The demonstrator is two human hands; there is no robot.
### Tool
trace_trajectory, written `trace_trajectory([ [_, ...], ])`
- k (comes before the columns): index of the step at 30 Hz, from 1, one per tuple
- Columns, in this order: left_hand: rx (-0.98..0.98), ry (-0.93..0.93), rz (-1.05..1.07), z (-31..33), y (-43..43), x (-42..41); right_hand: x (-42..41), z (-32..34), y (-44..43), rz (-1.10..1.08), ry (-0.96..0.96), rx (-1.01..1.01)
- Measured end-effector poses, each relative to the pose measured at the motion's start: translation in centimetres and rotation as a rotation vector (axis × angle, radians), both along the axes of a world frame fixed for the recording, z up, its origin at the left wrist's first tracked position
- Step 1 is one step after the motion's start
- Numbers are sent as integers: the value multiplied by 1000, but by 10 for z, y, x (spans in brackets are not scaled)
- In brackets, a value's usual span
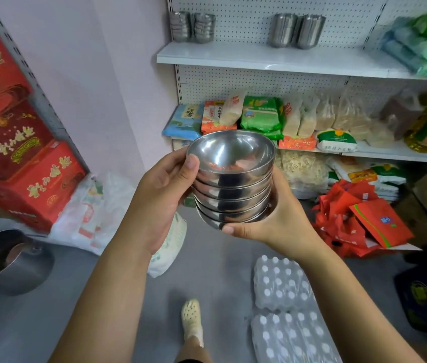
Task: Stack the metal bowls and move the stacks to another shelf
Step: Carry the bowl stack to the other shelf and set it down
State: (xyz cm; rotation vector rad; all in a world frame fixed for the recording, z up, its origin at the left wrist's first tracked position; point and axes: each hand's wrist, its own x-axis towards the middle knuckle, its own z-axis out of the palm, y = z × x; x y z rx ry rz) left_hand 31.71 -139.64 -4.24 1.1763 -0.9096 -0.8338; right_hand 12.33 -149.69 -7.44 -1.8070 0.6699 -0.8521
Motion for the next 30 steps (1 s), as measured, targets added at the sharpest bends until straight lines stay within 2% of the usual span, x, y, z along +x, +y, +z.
trace_trajectory([
  [8, -34, -22, -87, 17, -124, 76, 72, 10, -111, -105, -44, -21],
  [16, -39, -152, -194, 50, -245, 171, 163, 27, -208, -220, -130, -18],
  [30, -26, -226, -199, 51, -393, 236, 231, 23, -355, -260, -112, -24],
])
